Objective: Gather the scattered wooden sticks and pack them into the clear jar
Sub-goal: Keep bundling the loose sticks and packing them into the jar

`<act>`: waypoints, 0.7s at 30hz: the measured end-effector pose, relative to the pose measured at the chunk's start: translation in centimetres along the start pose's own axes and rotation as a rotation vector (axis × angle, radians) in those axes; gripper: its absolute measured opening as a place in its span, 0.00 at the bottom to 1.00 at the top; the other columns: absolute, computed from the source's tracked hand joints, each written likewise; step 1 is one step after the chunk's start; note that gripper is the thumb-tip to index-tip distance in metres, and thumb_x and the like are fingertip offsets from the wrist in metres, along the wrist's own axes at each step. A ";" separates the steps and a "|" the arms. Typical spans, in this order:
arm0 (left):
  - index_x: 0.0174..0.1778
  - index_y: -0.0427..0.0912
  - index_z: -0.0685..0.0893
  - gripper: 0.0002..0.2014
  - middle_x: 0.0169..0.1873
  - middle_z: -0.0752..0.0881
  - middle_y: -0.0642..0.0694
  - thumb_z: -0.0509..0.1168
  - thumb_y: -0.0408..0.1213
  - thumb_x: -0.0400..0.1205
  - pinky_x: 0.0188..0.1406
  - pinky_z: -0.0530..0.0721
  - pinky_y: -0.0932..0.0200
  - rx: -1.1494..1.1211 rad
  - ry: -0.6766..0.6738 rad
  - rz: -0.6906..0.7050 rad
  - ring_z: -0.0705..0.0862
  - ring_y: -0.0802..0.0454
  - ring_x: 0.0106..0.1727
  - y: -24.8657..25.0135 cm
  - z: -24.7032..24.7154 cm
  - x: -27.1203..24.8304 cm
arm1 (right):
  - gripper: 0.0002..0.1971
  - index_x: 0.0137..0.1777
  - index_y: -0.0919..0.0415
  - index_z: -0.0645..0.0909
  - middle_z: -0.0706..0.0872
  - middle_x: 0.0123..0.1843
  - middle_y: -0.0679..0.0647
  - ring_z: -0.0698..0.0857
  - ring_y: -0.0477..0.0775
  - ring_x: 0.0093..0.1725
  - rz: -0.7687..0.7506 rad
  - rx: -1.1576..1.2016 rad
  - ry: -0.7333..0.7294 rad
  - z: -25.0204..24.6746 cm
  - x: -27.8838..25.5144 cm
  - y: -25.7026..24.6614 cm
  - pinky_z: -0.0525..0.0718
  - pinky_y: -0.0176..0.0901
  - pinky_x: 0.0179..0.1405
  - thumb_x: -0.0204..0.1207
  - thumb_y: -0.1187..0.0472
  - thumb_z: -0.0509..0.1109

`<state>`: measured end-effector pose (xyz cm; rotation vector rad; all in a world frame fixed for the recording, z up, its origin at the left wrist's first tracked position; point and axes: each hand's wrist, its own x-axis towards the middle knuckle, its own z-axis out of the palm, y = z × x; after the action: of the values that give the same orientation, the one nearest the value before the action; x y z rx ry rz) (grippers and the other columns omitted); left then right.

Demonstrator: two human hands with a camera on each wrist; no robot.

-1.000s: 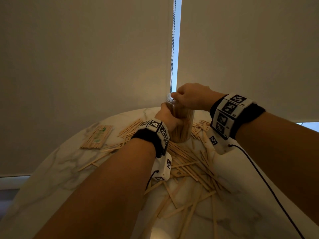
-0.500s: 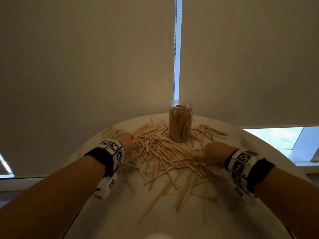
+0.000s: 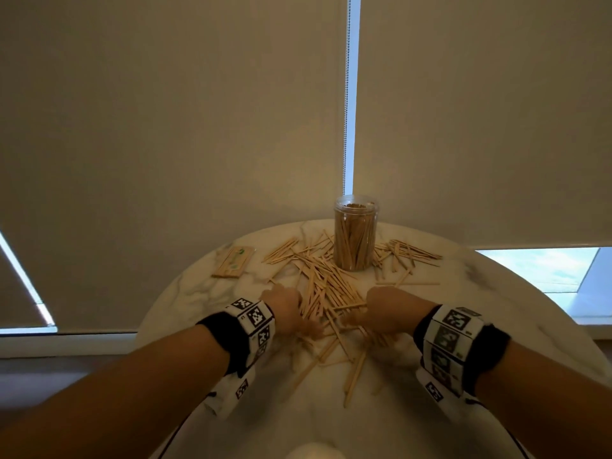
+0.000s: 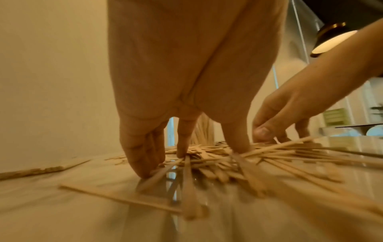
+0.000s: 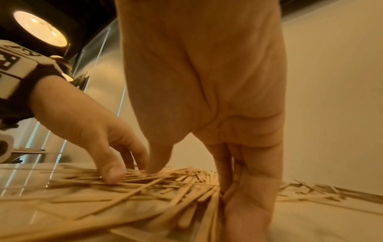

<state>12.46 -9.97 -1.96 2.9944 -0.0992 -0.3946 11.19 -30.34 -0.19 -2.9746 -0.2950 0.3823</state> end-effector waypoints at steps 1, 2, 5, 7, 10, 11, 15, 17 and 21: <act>0.70 0.42 0.79 0.43 0.66 0.80 0.41 0.71 0.72 0.69 0.66 0.81 0.45 0.013 0.002 -0.009 0.80 0.40 0.65 0.2 0.3 -0.1 | 0.28 0.48 0.62 0.79 0.80 0.38 0.52 0.80 0.50 0.39 -0.003 -0.019 -0.020 0.1 -0.4 -0.3 0.79 0.41 0.39 0.76 0.32 0.67; 0.73 0.42 0.78 0.42 0.67 0.79 0.41 0.73 0.68 0.70 0.66 0.81 0.45 0.009 0.014 -0.013 0.80 0.40 0.65 0.3 0.5 -0.3 | 0.29 0.49 0.63 0.81 0.81 0.39 0.52 0.80 0.50 0.38 -0.010 -0.040 -0.038 0.1 -0.9 -0.6 0.80 0.41 0.38 0.74 0.34 0.70; 0.71 0.41 0.79 0.32 0.68 0.79 0.39 0.75 0.55 0.76 0.63 0.83 0.49 -0.034 0.106 -0.015 0.81 0.42 0.64 0.6 1.0 -1.0 | 0.23 0.54 0.64 0.83 0.84 0.43 0.53 0.82 0.52 0.41 -0.021 -0.012 -0.044 0.3 -2.0 -0.9 0.80 0.39 0.37 0.75 0.43 0.75; 0.73 0.42 0.74 0.33 0.73 0.71 0.37 0.73 0.56 0.78 0.67 0.78 0.48 0.012 0.165 -0.099 0.75 0.38 0.70 0.6 1.0 -1.8 | 0.18 0.54 0.63 0.81 0.86 0.46 0.55 0.84 0.52 0.44 0.002 0.028 -0.036 0.4 -2.4 -1.0 0.82 0.40 0.38 0.75 0.48 0.76; 0.75 0.39 0.71 0.34 0.72 0.73 0.37 0.69 0.58 0.81 0.68 0.74 0.48 0.102 0.143 -0.196 0.74 0.38 0.72 0.3 0.6 -2.4 | 0.18 0.59 0.67 0.82 0.90 0.53 0.58 0.89 0.55 0.51 0.031 0.045 -0.049 0.3 -2.8 -1.2 0.88 0.44 0.49 0.77 0.53 0.75; 0.72 0.38 0.75 0.30 0.69 0.77 0.37 0.68 0.56 0.82 0.65 0.77 0.50 0.103 0.130 -0.186 0.77 0.39 0.69 0.1 0.5 -2.5 | 0.17 0.58 0.67 0.83 0.90 0.53 0.59 0.89 0.56 0.51 0.041 0.053 -0.052 0.3 -2.9 -1.2 0.89 0.44 0.50 0.77 0.55 0.74; 0.63 0.36 0.82 0.13 0.61 0.85 0.39 0.65 0.40 0.87 0.54 0.81 0.56 0.140 0.118 -0.108 0.85 0.42 0.62 -0.1 0.2 -2.3 | 0.10 0.53 0.63 0.80 0.82 0.46 0.54 0.83 0.54 0.46 0.061 0.040 -0.032 0.1 -3.3 -1.5 0.81 0.40 0.40 0.78 0.58 0.71; 0.62 0.35 0.83 0.11 0.60 0.85 0.39 0.62 0.36 0.87 0.51 0.80 0.56 0.142 0.101 -0.102 0.85 0.42 0.61 0.1 0.3 -2.1 | 0.09 0.52 0.64 0.82 0.83 0.47 0.56 0.85 0.56 0.50 0.058 -0.005 -0.029 0.2 -3.5 -1.7 0.82 0.41 0.43 0.78 0.59 0.70; 0.67 0.34 0.79 0.14 0.62 0.84 0.38 0.61 0.36 0.87 0.50 0.81 0.56 0.115 0.077 -0.136 0.85 0.42 0.61 0.5 0.6 -1.8 | 0.14 0.32 0.59 0.71 0.78 0.34 0.53 0.88 0.58 0.51 0.059 -0.039 0.005 0.2 -3.7 -1.7 0.84 0.42 0.44 0.80 0.65 0.66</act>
<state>10.57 -10.34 -2.01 3.1362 0.0929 -0.2952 7.34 -29.40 0.75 -3.0278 -0.2165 0.3797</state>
